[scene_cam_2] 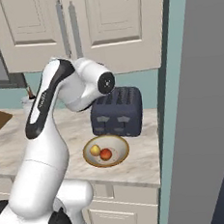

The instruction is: Open the cabinet. Pick the apple and mango from the cabinet and place them into the bowl. Then close the cabinet.

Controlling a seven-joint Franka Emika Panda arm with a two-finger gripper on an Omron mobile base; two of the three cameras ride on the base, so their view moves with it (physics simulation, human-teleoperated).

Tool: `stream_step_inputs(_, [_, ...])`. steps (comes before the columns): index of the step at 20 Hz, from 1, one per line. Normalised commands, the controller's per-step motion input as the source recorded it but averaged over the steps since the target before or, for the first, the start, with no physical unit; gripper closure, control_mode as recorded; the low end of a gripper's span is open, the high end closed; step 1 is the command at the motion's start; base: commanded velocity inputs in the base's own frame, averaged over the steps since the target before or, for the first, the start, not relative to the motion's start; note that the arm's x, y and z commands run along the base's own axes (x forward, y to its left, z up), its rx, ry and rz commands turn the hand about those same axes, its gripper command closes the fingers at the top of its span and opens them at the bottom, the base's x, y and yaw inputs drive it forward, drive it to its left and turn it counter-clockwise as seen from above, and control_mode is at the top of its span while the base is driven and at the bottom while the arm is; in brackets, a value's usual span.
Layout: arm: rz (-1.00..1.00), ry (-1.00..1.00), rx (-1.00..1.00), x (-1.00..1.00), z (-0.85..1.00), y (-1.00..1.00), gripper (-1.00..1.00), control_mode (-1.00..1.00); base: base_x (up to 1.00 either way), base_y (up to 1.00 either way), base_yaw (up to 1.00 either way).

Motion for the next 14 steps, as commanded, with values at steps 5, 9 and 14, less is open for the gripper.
stream_step_inputs(5, [0.13, -0.01, 0.08, 1.00, -0.53, 0.44, -1.00, -1.00, 0.00, 0.00, 0.00])
stream_step_inputs(9, [0.13, 0.00, 0.10, 1.00, -0.57, 0.37, -1.00, -1.00, 0.00, 0.00, 0.00])
stream_step_inputs(14, [0.11, 0.00, 0.11, 1.00, -0.54, 0.15, -1.00, -1.00, 0.00, 0.00, 0.00])
